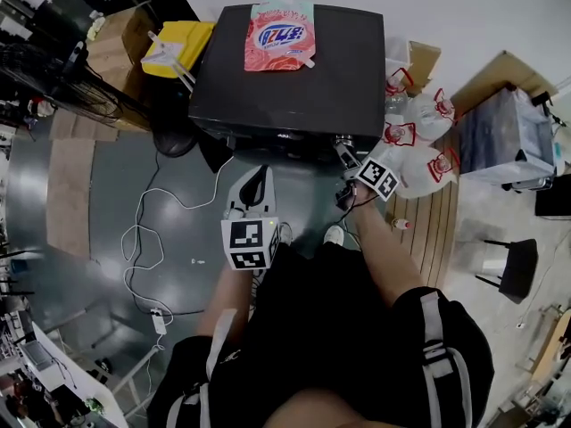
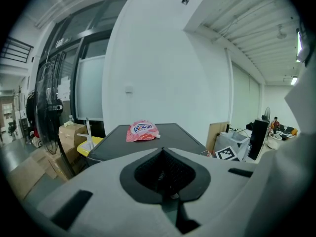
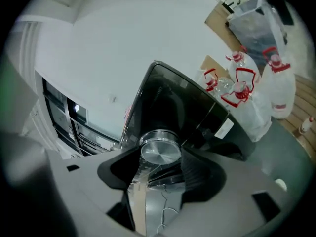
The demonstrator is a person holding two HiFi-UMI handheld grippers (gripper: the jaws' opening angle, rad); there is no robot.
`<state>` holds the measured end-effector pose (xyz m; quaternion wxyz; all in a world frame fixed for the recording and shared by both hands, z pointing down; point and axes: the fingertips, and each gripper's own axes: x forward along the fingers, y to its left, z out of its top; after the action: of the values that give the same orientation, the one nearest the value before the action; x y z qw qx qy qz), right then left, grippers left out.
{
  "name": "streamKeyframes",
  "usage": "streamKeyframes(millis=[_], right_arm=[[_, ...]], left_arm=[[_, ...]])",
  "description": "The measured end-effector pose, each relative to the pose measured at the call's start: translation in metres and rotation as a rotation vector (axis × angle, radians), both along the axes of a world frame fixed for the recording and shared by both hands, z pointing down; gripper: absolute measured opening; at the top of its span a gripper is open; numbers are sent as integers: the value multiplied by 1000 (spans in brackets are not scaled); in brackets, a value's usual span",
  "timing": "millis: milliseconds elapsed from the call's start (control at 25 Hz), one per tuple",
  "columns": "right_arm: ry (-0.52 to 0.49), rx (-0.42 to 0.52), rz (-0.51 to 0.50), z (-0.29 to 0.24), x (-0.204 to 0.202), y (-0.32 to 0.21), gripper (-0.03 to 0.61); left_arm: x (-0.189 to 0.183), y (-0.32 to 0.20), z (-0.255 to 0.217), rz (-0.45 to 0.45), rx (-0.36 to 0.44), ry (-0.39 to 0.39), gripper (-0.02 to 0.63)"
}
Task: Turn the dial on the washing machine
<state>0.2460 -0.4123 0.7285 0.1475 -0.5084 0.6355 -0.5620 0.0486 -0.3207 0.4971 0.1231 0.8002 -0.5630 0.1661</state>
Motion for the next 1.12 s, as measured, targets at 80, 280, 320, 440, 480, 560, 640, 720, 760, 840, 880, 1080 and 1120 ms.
streamKeyframes(millis=[80, 280, 320, 440, 480, 560, 640, 720, 760, 840, 880, 1080, 1120], right_arm=[[3, 5, -2, 0, 0, -1, 256], [-14, 11, -5, 0, 0, 0, 256], [-34, 16, 3, 0, 0, 0, 256], [-175, 32, 52, 1, -3, 0, 256], [-240, 33, 79, 2, -3, 0, 256], [-368, 36, 140, 4, 0, -1, 256], [-471, 40, 192, 7, 2, -1, 256], [-524, 36, 212, 9, 2, -1, 256], [-516, 35, 209, 9, 2, -1, 256], [-427, 46, 189, 5, 4, -2, 256], [-357, 53, 175, 4, 6, -1, 256], [-47, 74, 46, -11, 14, 10, 256], [15, 93, 17, -18, 16, 13, 256]], left_arm=[[0, 1, 1, -2, -2, 0, -5], [4, 4, 3, 0, -6, -2, -5], [4, 4, 3, 0, -7, -4, -5], [2, 6, 2, -4, -6, -15, -5], [2, 6, 1, -4, -5, -18, -5], [5, 6, 1, 0, -5, -22, -5], [8, 6, 2, 5, -6, -25, -5], [8, 6, 3, 11, -6, -30, -5], [8, 6, 3, 13, -5, -33, -5], [6, 5, 3, 14, -5, -34, -5], [5, 4, 4, 13, -4, -32, -5], [10, -6, -3, 33, 17, -1, -5], [12, -9, -5, 43, 24, 4, -5]])
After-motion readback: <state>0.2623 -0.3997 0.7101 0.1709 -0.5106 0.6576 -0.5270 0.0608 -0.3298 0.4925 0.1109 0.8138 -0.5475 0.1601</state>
